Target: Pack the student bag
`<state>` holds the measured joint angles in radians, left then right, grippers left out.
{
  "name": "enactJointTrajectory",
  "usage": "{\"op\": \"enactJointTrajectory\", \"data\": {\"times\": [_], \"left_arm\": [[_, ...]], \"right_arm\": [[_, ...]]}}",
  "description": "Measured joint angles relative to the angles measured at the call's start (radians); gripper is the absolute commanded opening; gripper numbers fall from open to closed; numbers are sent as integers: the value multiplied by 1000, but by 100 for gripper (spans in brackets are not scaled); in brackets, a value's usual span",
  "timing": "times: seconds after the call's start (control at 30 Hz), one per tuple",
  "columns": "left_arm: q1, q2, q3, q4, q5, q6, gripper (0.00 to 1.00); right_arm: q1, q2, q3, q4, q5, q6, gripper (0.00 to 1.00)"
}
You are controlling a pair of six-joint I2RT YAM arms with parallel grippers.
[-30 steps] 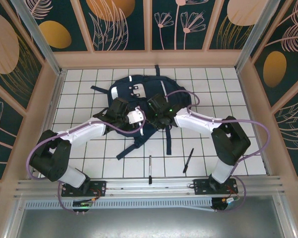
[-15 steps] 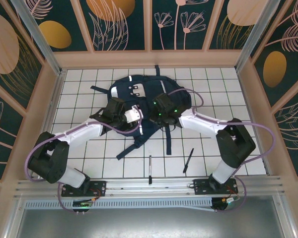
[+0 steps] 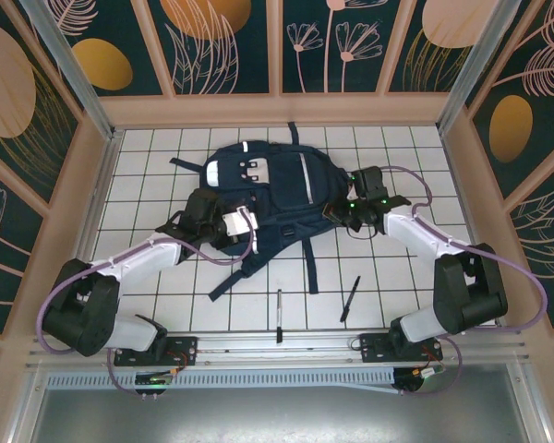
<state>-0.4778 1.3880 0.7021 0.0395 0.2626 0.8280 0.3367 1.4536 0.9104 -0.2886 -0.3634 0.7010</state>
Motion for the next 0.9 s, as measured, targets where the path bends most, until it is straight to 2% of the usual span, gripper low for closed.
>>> {"op": "enactJointTrajectory", "data": {"times": [0.23,0.37,0.47,0.63,0.9], "left_arm": [[84,-4,-3,-22,-6,59,0],[94,-4,10,-55,-2,62,0],[94,-4,22,-69,0,61,0],[94,-4,27,-76,0,57,0],[94,-4,34,-84,11,35,0]], "right_arm": [[-44,-3,8,-91,-38,-214,37],[-11,-27,11,-126,-8,-318,45],[58,-37,12,-129,27,-360,46],[182,-4,53,-135,129,-360,41],[221,122,130,-138,277,-337,40]]}}
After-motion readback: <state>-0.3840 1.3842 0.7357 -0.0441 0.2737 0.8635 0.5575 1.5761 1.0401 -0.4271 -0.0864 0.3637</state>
